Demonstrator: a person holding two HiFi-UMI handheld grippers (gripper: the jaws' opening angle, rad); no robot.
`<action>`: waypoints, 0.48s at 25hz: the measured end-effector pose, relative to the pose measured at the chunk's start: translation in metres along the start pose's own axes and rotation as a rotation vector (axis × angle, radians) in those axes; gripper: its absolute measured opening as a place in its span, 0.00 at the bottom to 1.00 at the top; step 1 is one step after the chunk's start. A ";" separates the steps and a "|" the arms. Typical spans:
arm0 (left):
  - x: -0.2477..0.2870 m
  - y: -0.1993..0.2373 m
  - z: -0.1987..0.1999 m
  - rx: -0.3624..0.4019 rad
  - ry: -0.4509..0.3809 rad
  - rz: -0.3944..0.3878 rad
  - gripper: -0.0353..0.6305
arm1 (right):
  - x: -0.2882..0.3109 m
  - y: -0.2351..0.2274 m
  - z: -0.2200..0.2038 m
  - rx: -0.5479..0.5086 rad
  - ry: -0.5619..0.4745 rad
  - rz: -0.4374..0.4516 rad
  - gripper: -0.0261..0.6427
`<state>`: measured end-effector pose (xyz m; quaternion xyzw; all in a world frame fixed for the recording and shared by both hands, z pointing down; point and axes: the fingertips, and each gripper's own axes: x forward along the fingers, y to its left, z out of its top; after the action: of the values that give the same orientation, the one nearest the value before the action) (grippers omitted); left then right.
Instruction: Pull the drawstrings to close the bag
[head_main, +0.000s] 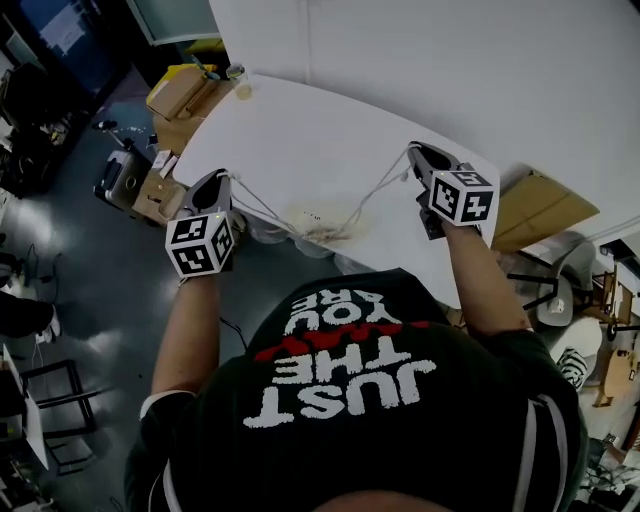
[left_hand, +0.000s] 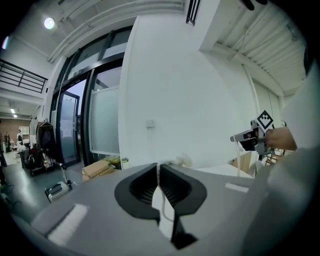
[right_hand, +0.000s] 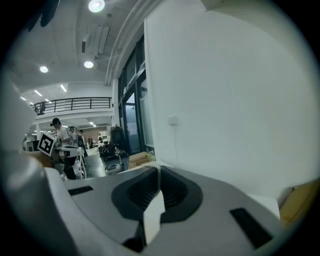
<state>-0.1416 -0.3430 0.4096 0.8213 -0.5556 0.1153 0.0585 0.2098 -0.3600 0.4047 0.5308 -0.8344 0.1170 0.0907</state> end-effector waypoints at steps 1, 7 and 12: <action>-0.002 -0.001 -0.002 -0.007 -0.001 -0.004 0.07 | -0.001 0.002 -0.003 0.006 0.000 0.005 0.05; -0.003 -0.008 -0.010 -0.028 0.009 -0.021 0.07 | -0.001 0.006 -0.016 0.020 0.011 0.025 0.05; -0.004 -0.007 -0.007 -0.029 0.005 -0.020 0.07 | 0.000 0.007 -0.013 0.019 0.007 0.027 0.05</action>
<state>-0.1381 -0.3350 0.4155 0.8255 -0.5490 0.1085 0.0728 0.2039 -0.3529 0.4165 0.5200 -0.8400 0.1279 0.0872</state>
